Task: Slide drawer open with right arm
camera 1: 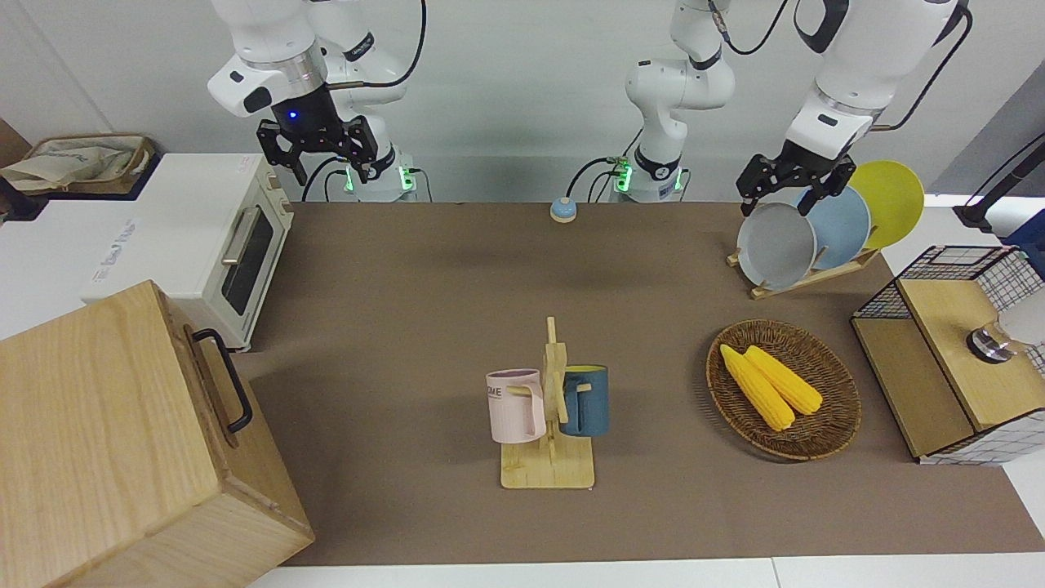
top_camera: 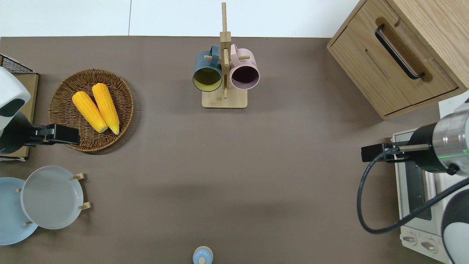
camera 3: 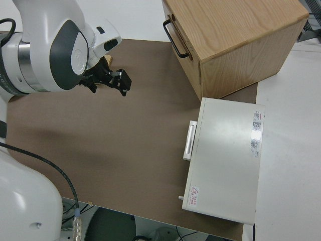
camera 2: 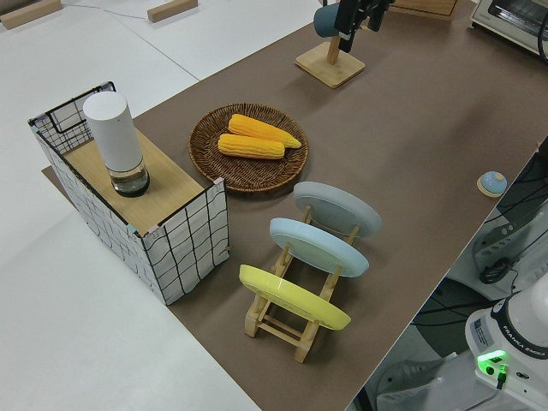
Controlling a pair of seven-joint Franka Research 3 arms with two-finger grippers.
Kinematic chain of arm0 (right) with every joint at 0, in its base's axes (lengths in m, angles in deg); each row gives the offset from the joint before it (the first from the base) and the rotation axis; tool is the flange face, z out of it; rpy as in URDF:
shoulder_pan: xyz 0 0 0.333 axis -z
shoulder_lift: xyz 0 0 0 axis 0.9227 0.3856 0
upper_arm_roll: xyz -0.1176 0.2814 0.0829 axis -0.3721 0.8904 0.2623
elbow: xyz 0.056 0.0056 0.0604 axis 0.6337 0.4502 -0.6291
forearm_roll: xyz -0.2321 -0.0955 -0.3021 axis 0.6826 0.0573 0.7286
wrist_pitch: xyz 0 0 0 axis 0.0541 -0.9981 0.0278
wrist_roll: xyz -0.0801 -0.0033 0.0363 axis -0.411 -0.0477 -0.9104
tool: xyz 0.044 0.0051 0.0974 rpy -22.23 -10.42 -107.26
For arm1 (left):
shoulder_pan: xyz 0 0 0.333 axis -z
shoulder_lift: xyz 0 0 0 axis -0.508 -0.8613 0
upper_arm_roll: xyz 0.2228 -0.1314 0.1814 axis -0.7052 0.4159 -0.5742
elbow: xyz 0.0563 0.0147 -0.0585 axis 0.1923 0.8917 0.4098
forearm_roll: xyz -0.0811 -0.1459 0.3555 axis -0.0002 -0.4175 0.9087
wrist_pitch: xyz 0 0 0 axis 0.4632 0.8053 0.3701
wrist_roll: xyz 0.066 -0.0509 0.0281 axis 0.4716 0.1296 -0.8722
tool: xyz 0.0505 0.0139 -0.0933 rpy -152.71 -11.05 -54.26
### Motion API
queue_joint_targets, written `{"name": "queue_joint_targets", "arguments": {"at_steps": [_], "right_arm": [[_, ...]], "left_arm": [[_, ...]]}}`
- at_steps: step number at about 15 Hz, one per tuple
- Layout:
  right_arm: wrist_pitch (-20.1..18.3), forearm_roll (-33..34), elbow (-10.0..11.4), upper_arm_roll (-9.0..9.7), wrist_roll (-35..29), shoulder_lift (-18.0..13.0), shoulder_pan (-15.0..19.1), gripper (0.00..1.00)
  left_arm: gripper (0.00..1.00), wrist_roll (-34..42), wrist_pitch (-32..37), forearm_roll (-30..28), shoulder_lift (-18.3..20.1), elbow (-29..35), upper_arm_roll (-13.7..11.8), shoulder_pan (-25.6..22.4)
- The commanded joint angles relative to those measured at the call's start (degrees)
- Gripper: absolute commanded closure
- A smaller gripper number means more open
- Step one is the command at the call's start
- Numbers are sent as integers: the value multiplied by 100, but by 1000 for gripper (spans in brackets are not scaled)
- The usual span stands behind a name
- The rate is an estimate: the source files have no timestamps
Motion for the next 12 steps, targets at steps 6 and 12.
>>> {"name": "queue_joint_targets", "arguments": {"at_steps": [6,12], "right_arm": [[-40,-105,-115,46,20,50,107,19],[-14,-88,-115,46,-6,50,72,19]], "left_arm": [[5,8,82,73,48,-12,-16,13],[2,8,82,73,48,-12,-16,13]]}}
